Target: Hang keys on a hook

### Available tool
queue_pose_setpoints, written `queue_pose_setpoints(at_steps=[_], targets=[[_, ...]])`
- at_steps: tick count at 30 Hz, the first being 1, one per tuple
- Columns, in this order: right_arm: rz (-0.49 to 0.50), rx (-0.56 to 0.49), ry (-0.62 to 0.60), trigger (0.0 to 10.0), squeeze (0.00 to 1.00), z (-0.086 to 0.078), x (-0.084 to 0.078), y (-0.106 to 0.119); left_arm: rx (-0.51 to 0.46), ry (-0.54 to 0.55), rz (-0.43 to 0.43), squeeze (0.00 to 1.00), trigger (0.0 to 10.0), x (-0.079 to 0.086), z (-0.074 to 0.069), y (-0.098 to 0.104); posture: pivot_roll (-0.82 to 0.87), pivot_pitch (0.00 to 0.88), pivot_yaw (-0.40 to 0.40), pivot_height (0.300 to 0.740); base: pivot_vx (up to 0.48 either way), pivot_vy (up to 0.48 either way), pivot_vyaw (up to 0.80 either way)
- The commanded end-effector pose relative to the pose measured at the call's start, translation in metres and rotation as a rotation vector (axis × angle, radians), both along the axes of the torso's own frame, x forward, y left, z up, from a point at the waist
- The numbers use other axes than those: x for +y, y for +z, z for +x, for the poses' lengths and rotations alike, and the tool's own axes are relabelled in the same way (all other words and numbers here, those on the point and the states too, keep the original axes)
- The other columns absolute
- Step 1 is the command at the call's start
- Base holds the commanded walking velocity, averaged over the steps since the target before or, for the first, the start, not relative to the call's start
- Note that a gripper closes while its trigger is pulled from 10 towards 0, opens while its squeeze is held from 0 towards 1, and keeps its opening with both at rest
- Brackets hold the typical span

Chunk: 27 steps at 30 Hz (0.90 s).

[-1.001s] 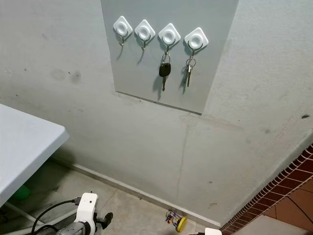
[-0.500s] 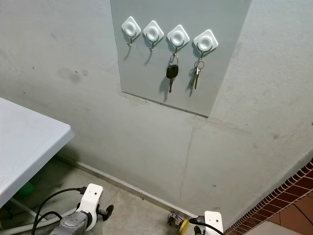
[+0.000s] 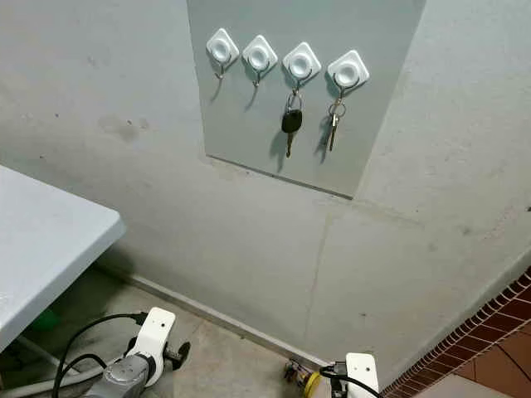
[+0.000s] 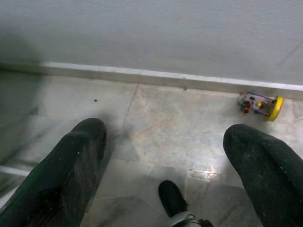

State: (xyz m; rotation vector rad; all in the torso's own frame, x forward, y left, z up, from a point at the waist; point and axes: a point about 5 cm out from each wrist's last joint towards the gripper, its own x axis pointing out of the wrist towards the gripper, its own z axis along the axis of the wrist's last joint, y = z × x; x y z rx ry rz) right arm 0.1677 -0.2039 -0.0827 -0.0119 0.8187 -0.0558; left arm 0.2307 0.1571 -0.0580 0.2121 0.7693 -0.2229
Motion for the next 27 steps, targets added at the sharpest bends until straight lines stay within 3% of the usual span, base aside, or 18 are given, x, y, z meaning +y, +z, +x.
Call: queue_pose_setpoints(at_steps=[1,2,9,11,27], targets=[[0.027,0.003,-0.018,10.0,0.0,-0.0033,-0.0004,-0.0013,0.021,0.009,-0.054,0.0,10.0,-0.0007,-0.0001,-0.0002,-0.01,0.0,0.008,0.74,0.0,0.0,0.0],[0.039,0.0,-0.023,10.0,0.0,-0.0035,-0.0004,-0.0012,0.034,0.017,-0.091,0.0,10.0,-0.0021,-0.0011,-0.0008,-0.02,0.0,0.009,0.74,0.0,0.0,0.0],[0.027,0.005,-0.018,10.0,0.0,-0.0036,-0.0002,-0.0015,0.034,0.024,-0.099,0.0,10.0,-0.0022,-0.0018,-0.0012,-0.02,0.0,0.014,0.74,0.0,0.0,0.0],[0.014,0.007,-0.011,10.0,0.0,-0.0042,0.0001,-0.0018,0.026,0.0,-0.064,0.0,10.0,-0.001,-0.0018,-0.0011,-0.02,0.0,0.015,0.74,0.0,0.0,0.8],[0.007,0.017,-0.006,10.0,0.0,-0.0086,-0.0001,-0.0035,0.032,0.03,-0.091,0.0,10.0,-0.001,-0.0022,-0.0014,-0.02,0.0,0.006,0.74,0.0,0.0,0.79]])
